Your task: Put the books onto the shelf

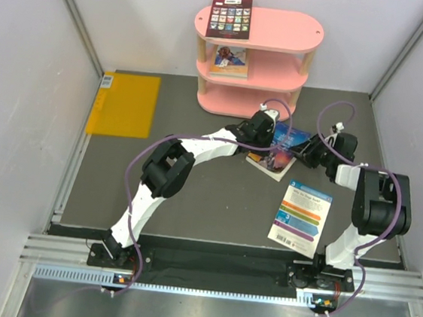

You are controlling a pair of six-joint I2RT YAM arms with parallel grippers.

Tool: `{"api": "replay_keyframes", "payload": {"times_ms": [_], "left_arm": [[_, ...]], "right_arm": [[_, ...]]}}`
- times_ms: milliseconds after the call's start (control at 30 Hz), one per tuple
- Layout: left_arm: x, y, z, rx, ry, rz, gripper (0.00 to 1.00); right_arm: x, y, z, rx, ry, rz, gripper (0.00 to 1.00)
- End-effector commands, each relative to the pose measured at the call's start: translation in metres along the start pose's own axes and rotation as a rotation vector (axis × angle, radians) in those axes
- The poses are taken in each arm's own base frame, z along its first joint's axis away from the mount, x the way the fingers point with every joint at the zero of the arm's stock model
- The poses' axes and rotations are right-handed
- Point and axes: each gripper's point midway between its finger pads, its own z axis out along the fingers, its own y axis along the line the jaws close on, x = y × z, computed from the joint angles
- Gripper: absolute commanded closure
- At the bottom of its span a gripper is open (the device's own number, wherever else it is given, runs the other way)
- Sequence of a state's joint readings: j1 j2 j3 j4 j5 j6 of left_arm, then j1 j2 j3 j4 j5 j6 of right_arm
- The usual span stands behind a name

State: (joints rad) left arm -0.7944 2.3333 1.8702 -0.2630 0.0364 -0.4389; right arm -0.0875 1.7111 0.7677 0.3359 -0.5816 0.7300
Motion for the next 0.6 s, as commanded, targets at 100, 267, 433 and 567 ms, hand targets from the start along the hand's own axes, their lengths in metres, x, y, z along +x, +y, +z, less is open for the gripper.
{"api": "replay_keyframes", "payload": {"times_ms": [100, 267, 433, 567], "left_arm": [[0.065, 0.032, 0.017, -0.082, 0.191, 0.014, 1.00], [0.065, 0.033, 0.016, -0.088, 0.194, 0.025, 1.00], [0.059, 0.034, 0.014, -0.095, 0.179, 0.029, 1.00], [0.058, 0.037, 0.012, -0.111, 0.183, 0.042, 1.00]], "right_arm": [[0.000, 0.026, 0.020, -0.077, 0.005, -0.072, 0.62], [0.009, 0.022, 0.032, -0.080, 0.040, -0.056, 0.63], [0.025, 0.033, 0.047, -0.094, 0.105, -0.063, 0.63], [0.032, 0.036, 0.045, -0.081, 0.137, -0.047, 0.63]]}}
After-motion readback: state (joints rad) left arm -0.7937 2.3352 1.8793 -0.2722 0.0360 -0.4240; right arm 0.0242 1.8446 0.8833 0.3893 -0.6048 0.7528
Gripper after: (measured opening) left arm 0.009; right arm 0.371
